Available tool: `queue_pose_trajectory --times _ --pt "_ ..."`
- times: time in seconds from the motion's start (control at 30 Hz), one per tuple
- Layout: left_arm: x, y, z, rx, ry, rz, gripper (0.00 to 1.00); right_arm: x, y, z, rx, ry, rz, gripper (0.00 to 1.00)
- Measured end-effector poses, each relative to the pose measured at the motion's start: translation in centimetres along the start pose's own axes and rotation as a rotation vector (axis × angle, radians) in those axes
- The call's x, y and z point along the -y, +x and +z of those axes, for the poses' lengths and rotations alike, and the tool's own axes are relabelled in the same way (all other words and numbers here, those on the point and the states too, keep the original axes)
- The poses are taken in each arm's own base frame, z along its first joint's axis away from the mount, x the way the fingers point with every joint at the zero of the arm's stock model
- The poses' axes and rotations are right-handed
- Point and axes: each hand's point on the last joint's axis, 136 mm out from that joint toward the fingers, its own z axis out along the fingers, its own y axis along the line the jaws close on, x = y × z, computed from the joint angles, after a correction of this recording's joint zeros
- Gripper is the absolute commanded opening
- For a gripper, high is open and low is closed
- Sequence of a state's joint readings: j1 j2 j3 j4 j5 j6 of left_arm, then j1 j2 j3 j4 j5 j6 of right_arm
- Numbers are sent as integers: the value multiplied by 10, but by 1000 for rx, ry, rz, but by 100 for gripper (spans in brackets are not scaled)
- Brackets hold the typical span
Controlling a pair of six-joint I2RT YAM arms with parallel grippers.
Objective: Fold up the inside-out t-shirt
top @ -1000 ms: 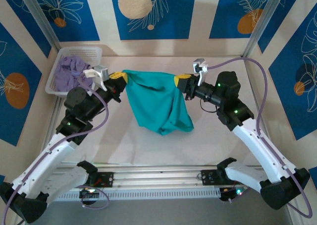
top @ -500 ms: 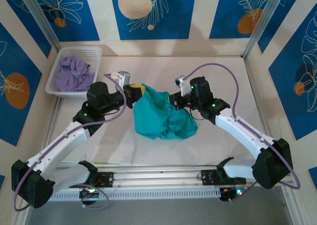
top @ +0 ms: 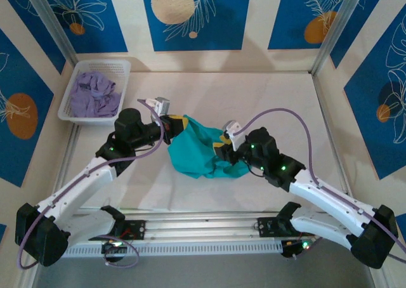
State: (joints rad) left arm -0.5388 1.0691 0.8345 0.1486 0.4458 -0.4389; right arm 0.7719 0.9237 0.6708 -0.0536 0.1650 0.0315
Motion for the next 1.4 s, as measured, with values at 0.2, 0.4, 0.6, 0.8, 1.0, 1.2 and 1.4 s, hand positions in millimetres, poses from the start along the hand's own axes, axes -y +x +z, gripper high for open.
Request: queue_pose_trajectory --times 0.2,0.4,0.6,0.8,1.0,1.2,1.4 --pt "0 0 0 0 0 -1 0 -7 13 31 -50 -20 -41 37" --pt "0 0 0 1 0 0 0 3 8 55 -71 29 -52 39" --pt "0 0 0 0 0 0 0 14 -13 64 -30 76 -50 40" --pt "-1 1 0 -2 -2 -1 0 14 -18 75 -26 59 -55 12" --pt "-22 2 -2 9 -122 -16 0 9 -26 66 -6 -41 12 0" --pt "-56 10 -9 1 -307 -38 5 19 -79 9 173 -183 169 0" --pt "-77 30 2 -97 -385 -29 18 -3 -71 2 144 -365 332 0"
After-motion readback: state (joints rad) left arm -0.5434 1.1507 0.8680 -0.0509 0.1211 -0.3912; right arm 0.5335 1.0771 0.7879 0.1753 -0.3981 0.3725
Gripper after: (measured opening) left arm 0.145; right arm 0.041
